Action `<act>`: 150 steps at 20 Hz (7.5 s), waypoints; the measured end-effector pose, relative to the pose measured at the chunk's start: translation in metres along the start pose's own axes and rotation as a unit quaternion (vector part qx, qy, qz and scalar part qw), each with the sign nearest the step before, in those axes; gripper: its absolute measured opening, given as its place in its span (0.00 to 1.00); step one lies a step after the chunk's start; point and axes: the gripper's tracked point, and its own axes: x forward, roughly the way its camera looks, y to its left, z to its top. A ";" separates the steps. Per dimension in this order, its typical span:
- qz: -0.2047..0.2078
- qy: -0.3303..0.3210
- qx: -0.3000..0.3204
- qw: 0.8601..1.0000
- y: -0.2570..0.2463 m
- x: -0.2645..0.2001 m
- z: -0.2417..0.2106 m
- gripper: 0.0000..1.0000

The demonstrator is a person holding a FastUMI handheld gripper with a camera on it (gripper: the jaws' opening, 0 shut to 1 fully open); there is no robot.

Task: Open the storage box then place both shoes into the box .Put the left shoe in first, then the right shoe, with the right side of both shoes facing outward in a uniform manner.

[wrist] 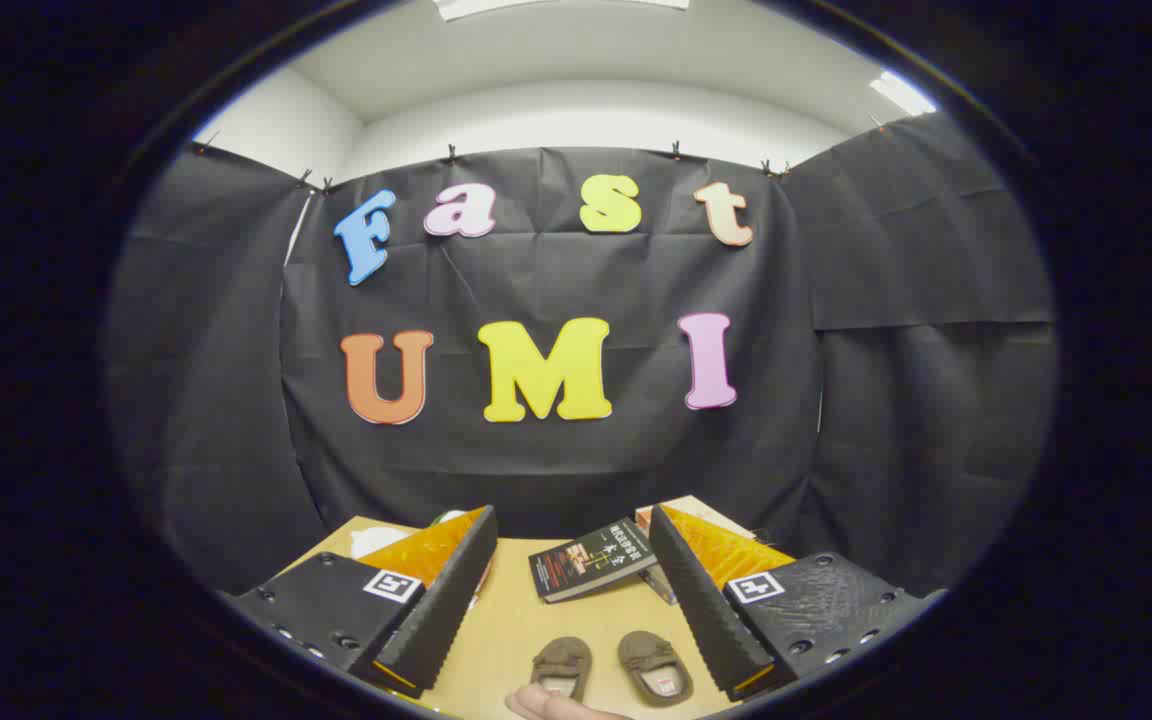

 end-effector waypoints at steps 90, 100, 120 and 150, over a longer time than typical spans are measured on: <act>0.283 0.417 0.101 0.857 0.392 0.055 -0.149 0.96; 0.145 0.445 0.041 0.883 0.146 0.088 -0.222 0.96; 0.030 0.592 0.021 0.805 -0.026 0.063 -0.417 0.58; 0.164 0.547 0.102 0.815 0.249 0.015 -0.242 0.01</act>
